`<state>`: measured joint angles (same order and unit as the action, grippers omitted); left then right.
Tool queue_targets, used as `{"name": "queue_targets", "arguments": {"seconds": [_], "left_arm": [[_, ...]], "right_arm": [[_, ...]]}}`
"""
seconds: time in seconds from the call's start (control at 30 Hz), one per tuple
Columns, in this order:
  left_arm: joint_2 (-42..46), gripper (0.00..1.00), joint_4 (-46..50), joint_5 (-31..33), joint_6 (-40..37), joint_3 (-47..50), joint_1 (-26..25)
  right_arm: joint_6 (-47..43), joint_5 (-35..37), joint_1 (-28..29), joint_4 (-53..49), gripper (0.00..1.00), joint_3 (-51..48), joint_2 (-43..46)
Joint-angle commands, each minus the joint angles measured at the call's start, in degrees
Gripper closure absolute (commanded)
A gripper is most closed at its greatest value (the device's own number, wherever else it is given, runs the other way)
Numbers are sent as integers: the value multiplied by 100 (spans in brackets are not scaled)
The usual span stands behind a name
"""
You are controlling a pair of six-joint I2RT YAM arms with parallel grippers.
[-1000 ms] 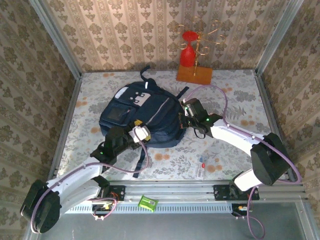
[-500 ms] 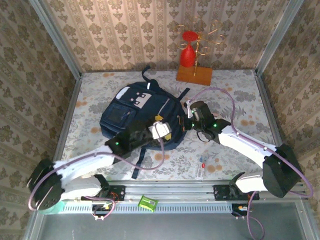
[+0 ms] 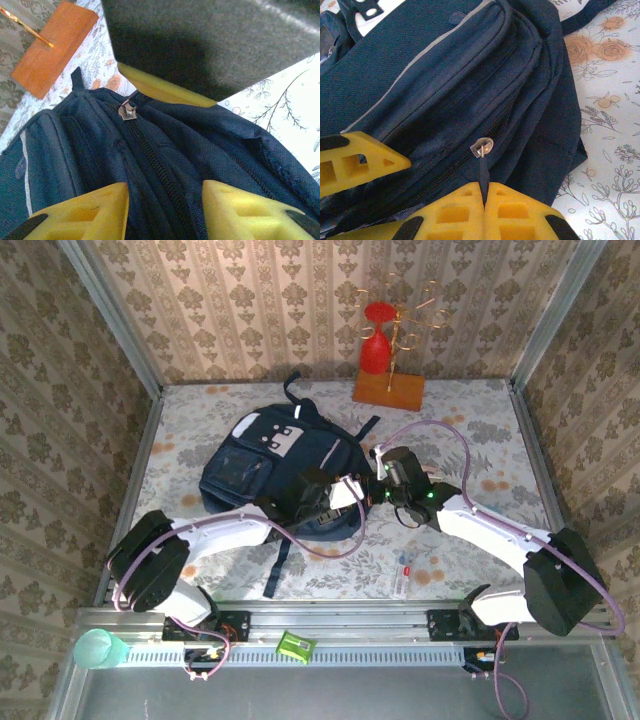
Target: Pack the student bag
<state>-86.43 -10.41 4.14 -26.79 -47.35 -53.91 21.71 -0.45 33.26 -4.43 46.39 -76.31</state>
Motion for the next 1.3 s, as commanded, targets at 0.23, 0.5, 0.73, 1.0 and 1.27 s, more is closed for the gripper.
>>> {"name": "queue_targets", "arguments": {"seconds": [0.23,0.5,0.73,1.0,1.27], "left_arm": [[567,100,-162,-341,114,451,445],[1926,100,-174,-1334,108,1334,866],[2921,100,-366,-1946,142,1965,1190],[3753,100,-1221,-2502,361,2829,1330],[4237,100,-1709,-2833,389,3426,1378]], "right_arm": [[187,415,34,357,100,-290,335],[96,1465,-30,20,100,-183,197],[112,1667,-187,80,100,-10,-126],[145,1490,-526,459,100,277,-870],[223,1252,-693,1084,100,778,-1747]]}}
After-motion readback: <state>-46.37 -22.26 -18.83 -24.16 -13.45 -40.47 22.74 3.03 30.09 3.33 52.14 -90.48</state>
